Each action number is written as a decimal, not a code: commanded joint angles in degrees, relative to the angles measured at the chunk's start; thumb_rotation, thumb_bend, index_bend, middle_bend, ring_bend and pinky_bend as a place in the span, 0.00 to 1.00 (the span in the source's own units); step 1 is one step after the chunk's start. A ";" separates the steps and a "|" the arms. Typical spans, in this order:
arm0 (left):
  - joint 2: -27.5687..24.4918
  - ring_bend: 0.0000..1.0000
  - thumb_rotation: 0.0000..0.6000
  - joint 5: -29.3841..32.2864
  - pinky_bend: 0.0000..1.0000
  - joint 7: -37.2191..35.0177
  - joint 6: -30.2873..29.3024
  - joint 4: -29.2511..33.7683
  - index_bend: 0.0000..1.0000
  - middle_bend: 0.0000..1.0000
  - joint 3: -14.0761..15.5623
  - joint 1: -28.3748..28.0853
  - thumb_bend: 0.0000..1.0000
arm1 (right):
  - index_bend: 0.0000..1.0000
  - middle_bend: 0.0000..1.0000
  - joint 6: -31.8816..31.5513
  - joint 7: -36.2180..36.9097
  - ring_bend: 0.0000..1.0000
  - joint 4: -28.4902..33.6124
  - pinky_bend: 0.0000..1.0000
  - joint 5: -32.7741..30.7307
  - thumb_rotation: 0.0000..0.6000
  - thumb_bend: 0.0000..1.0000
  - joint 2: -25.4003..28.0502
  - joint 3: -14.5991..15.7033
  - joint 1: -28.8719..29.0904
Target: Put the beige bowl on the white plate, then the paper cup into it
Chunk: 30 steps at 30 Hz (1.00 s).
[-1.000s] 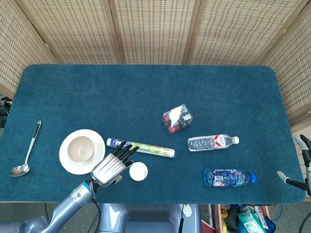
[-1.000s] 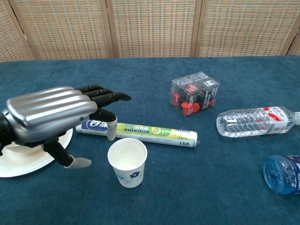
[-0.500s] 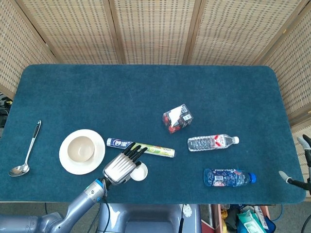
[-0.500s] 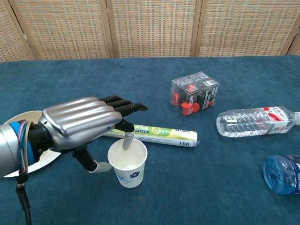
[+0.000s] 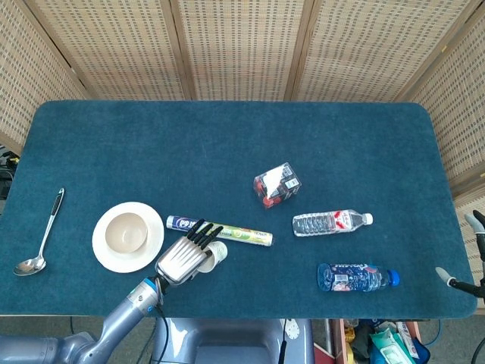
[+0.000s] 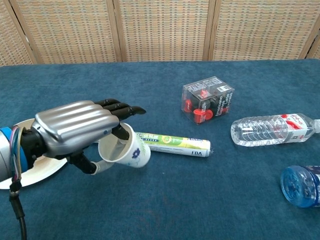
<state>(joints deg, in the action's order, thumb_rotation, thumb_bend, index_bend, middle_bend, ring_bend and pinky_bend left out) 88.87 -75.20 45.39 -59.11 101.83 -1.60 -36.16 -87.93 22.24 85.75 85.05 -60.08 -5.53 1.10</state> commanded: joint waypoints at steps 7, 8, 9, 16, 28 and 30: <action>-11.20 0.00 1.00 0.39 0.02 -6.80 -2.14 3.33 0.68 0.00 -1.82 1.16 0.49 | 0.01 0.00 0.10 -0.34 0.00 0.16 0.00 -0.07 1.00 0.14 0.01 -0.03 0.00; -12.84 0.00 1.00 0.63 0.02 -7.28 -2.57 3.81 0.68 0.00 -2.24 1.33 0.49 | 0.01 0.00 0.14 -0.41 0.00 0.19 0.00 -0.02 1.00 0.14 -0.01 -0.02 0.05; -14.80 0.00 1.00 0.86 0.02 -8.02 -2.85 4.57 0.68 0.00 -2.58 1.50 0.49 | 0.01 0.00 0.17 -0.52 0.00 0.22 0.00 0.03 1.00 0.14 -0.03 0.00 0.08; -22.55 0.00 1.00 1.40 0.02 -12.04 -3.95 6.59 0.68 0.00 -3.32 2.70 0.49 | 0.01 0.00 0.05 -1.20 0.00 0.53 0.00 0.28 1.00 0.14 -0.12 0.06 0.10; -26.31 0.00 1.00 2.42 0.01 -22.36 -1.79 0.97 0.68 0.00 1.06 6.90 0.49 | 0.01 0.00 0.06 -2.09 0.00 0.98 0.00 0.49 1.00 0.14 -0.16 0.19 0.14; -26.62 0.00 1.00 2.58 0.01 -22.61 -1.31 0.33 0.68 0.00 1.36 7.00 0.49 | 0.01 0.00 0.16 -2.30 0.00 1.06 0.00 0.46 1.00 0.14 -0.16 0.20 0.18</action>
<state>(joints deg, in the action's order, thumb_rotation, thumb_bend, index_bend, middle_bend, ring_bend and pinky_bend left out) 62.53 -72.86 23.05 -60.76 102.52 -0.51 -29.40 -87.81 19.98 86.79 85.52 -60.24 -5.34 1.26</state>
